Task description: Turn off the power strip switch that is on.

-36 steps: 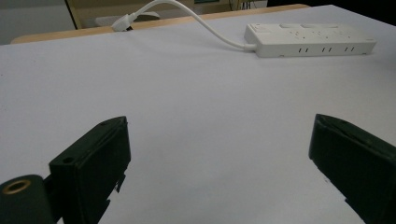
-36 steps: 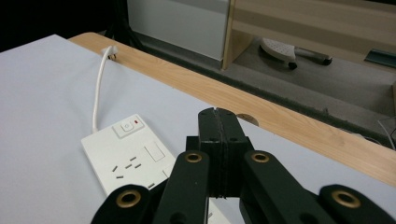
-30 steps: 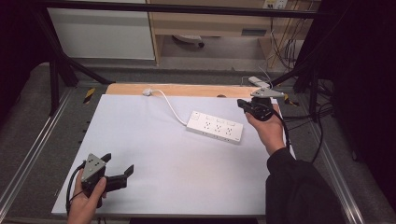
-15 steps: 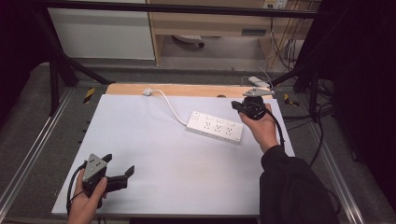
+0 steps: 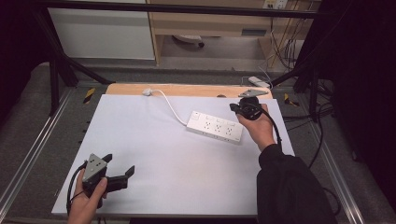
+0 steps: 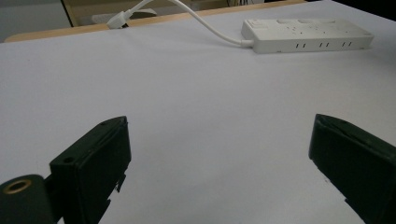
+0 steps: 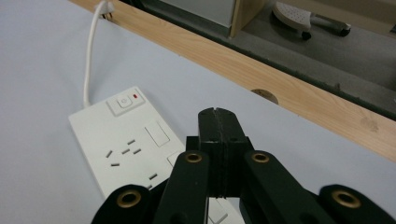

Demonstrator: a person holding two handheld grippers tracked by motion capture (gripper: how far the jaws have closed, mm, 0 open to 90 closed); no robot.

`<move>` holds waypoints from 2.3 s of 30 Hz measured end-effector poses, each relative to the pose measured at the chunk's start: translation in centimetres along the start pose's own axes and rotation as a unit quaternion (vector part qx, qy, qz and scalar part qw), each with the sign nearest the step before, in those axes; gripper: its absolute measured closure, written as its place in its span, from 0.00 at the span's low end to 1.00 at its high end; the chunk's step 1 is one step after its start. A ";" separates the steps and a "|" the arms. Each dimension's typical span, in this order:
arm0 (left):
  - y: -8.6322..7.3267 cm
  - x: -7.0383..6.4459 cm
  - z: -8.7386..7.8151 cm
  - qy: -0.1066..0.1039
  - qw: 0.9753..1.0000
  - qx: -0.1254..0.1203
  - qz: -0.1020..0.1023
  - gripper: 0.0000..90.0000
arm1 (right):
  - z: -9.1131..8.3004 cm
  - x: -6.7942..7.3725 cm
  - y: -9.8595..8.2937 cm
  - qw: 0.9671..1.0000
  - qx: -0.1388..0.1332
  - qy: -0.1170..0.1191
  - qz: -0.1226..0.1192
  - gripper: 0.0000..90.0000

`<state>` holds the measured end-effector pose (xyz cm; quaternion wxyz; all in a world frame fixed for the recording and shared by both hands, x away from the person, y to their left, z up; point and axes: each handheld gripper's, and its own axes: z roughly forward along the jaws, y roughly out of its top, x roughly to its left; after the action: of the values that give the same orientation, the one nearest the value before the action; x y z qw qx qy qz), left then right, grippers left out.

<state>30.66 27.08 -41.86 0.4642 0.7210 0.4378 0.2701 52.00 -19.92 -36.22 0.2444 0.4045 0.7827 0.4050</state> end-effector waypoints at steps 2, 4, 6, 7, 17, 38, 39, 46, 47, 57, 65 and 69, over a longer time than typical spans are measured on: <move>0.0 0.0 0.0 0.000 1.000 0.000 0.000 0.06 | 0.2 -0.1 -0.1 1.000 0.003 -0.001 0.000 1.00; 0.0 0.0 0.0 -0.001 1.000 0.000 0.001 0.06 | 0.5 -0.1 -0.4 1.000 0.010 -0.002 0.000 1.00; 0.0 0.0 0.0 -0.001 1.000 0.000 0.000 0.06 | 0.8 -0.1 -0.7 1.000 0.015 -0.001 -0.001 1.00; 0.0 0.0 0.0 -0.001 1.000 0.000 0.001 0.06 | 0.8 -0.1 -0.7 1.000 0.015 -0.001 -0.001 1.00; 0.0 0.0 0.0 -0.002 1.000 0.000 0.000 0.06 | 1.5 0.2 -1.2 1.000 0.026 0.002 -0.003 1.00; 0.0 -0.1 0.0 -0.003 1.000 0.000 0.002 0.06 | 2.1 -0.3 -3.2 0.999 0.031 -0.003 0.014 1.00; 0.0 -0.1 0.0 -0.003 1.000 0.001 0.003 0.06 | 2.1 -0.3 -3.4 0.999 0.028 -0.002 0.017 1.00; 0.0 -0.1 0.0 -0.003 1.000 0.003 0.007 0.07 | 2.3 -0.2 -4.2 0.999 0.026 -0.002 0.029 1.00; 0.0 -0.1 0.0 -0.004 1.000 0.003 0.007 0.07 | 2.3 -0.2 -4.2 0.999 0.025 -0.003 0.030 1.00; 0.0 -0.1 0.0 -0.002 1.000 0.003 0.008 0.07 | 2.6 -0.5 -5.4 0.999 0.029 -0.013 0.039 1.00; 0.0 -0.1 0.0 -0.003 1.000 0.002 0.006 0.07 | 2.7 -0.6 -6.0 0.998 0.020 -0.022 0.050 1.00; 0.0 -0.1 0.0 -0.003 1.000 0.002 0.006 0.07 | 3.0 -0.4 -6.6 0.998 0.017 -0.025 0.054 1.00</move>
<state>30.64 26.98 -41.86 0.4623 0.7252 0.4331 0.2698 51.52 -21.24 -43.31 0.2350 0.4606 0.7600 0.3937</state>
